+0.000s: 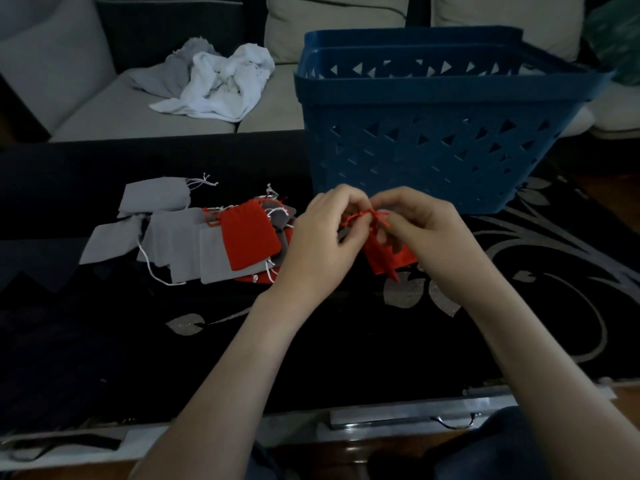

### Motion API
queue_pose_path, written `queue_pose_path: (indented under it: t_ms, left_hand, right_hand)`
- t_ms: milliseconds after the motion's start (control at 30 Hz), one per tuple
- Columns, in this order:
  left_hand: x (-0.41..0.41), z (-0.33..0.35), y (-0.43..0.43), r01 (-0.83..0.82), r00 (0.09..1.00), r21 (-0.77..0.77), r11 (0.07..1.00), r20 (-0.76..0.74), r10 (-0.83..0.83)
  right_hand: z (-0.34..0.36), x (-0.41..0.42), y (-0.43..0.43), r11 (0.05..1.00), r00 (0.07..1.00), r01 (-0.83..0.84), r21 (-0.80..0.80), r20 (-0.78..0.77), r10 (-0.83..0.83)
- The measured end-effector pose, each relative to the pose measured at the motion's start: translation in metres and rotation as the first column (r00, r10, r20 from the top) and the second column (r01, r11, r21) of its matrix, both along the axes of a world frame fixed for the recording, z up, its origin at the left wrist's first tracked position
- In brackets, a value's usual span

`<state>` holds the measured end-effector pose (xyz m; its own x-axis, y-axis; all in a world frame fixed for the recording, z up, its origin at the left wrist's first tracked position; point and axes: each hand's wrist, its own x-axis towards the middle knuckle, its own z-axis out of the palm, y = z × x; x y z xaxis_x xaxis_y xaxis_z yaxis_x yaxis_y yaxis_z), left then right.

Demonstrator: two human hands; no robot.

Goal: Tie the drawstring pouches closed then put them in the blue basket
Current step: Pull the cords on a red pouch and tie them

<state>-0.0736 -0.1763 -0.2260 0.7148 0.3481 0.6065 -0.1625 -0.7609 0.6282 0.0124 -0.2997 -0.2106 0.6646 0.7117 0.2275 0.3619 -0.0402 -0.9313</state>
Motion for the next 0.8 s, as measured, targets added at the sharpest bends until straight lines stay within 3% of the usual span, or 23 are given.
queue_pose_path:
  t_ms: [233, 367, 600, 800]
  left_hand:
    - [-0.002, 0.003, -0.003, 0.083, 0.996, -0.298, 0.951, -0.013, -0.091]
    - [0.0, 0.001, -0.004, 0.066, 0.997, -0.329, 0.942, -0.018, -0.076]
    - [0.001, -0.007, -0.002, -0.04, 0.999, -0.144, 0.989, -0.012, 0.039]
    - [0.003, -0.008, -0.002, -0.174, 0.982, 0.091, 0.981, 0.086, 0.166]
  right_hand:
    - [-0.005, 0.002, -0.002, 0.993, 0.945, 0.109, 0.049, 0.306, -0.119]
    - [-0.007, 0.001, -0.001, 0.989, 0.95, 0.145, 0.036, 0.274, -0.149]
    - [-0.009, -0.001, 0.004, 0.976, 0.942, 0.216, 0.016, 0.26, -0.213]
    - [-0.007, 0.0, 0.005, 0.964, 0.944, 0.261, 0.049, 0.196, -0.266]
